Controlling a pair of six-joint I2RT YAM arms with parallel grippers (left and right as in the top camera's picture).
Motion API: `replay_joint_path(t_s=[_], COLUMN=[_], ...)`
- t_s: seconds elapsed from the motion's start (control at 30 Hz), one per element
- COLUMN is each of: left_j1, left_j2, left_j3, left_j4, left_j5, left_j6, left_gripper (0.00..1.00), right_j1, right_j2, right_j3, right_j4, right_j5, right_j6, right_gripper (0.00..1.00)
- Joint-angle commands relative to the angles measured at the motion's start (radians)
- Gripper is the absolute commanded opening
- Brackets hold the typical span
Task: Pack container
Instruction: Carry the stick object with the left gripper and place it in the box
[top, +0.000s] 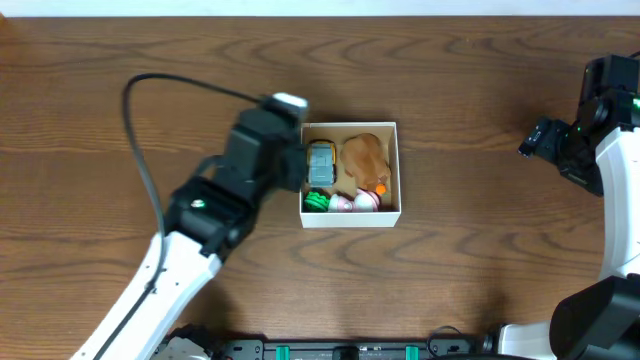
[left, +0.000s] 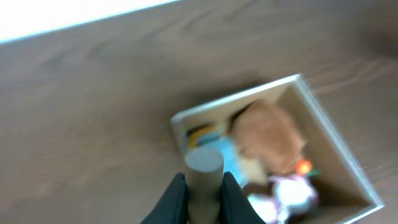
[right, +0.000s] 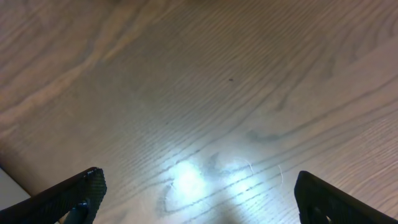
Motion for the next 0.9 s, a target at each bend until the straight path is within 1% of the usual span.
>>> replay_joint_path(t_s=[0.0, 0.13, 0.3, 0.33, 0.4, 0.47, 0.53, 0.57, 0.63, 0.7, 0.73, 0.83, 0.87], left_j1=[-0.068, -0.121, -0.161, -0.165, -0.169, -0.168, -0.166, -0.166, -0.162, -0.150, -0.135, -0.056, -0.023], left_j2=[0.083, 0.196, 0.324, 0.345, 0.367, 0.367, 0.354, 0.343, 0.311, 0.280, 0.258, 0.195, 0.177], left_j3=[0.015, 0.015, 0.015, 0.015, 0.015, 0.015, 0.015, 0.016, 0.016, 0.016, 0.016, 0.016, 0.016], left_j4=[0.087, 0.167, 0.173, 0.173, 0.174, 0.176, 0.181, 0.181, 0.174, 0.158, 0.145, 0.105, 0.095], left_j5=[-0.004, -0.004, -0.004, -0.004, -0.004, -0.005, -0.005, -0.005, -0.026, -0.068, -0.096, -0.125, -0.125], left_j6=[0.068, 0.069, 0.068, 0.068, 0.068, 0.068, 0.068, 0.073, 0.086, 0.081, 0.065, 0.000, -0.015], left_gripper=[0.06, 0.06, 0.06, 0.10, 0.32, 0.40, 0.54, 0.59, 0.67, 0.85, 0.90, 0.98, 0.98], right_j1=[-0.005, -0.005, -0.005, -0.005, -0.005, -0.005, -0.004, -0.001, 0.013, 0.034, 0.050, 0.114, 0.134], right_j2=[0.000, 0.000, 0.000, 0.000, 0.000, 0.000, 0.000, 0.000, 0.000, -0.003, -0.008, -0.032, -0.042], right_j3=[-0.004, -0.004, -0.004, -0.004, -0.004, -0.004, -0.004, -0.004, -0.003, -0.003, -0.003, -0.003, -0.003], right_j4=[0.000, -0.002, -0.016, -0.018, -0.019, -0.019, -0.016, -0.016, -0.014, -0.007, 0.000, 0.039, 0.055], right_j5=[-0.026, -0.026, -0.026, -0.026, -0.026, -0.026, -0.039, -0.041, -0.041, -0.041, -0.041, -0.042, -0.042], right_j6=[-0.045, -0.053, -0.060, -0.060, -0.060, -0.063, -0.088, -0.090, -0.092, -0.108, -0.118, -0.149, -0.157], right_gripper=[0.99, 0.99, 0.99, 0.99, 0.99, 0.99, 0.99, 0.99, 0.99, 0.99, 0.99, 0.99, 0.99])
